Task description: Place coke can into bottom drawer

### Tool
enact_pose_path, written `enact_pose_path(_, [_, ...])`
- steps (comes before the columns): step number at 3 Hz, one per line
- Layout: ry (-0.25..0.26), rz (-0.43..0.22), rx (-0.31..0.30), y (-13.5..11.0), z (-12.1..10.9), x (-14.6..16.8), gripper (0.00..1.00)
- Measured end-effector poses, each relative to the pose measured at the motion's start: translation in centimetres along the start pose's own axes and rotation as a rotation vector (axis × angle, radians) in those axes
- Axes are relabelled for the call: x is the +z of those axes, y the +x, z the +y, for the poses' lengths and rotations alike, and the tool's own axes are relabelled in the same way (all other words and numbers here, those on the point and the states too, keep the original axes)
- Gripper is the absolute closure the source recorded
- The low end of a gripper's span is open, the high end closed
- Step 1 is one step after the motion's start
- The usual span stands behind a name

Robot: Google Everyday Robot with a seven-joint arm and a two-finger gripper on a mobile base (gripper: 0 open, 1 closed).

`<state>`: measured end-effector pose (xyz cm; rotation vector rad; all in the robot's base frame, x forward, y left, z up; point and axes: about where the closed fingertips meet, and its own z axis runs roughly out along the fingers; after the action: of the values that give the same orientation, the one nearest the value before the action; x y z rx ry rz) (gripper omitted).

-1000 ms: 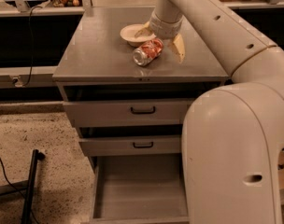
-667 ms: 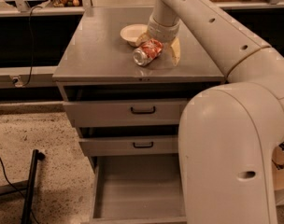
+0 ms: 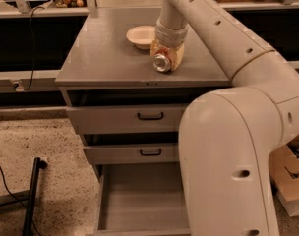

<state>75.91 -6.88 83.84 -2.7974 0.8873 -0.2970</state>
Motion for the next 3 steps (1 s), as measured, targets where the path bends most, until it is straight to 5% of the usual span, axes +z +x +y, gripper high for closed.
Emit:
enact_pose_path(1, [0.031, -0.051, 0.023, -0.4, 0.2, -0.4, 0.79])
enact_pose_path(2, [0.117, -0.150, 0.135, -0.7, 1.4, -2.8, 0.99])
enact_pose_path(3, [0.261, -0.224, 0.315, -0.9, 3.9, -8.5, 1.00])
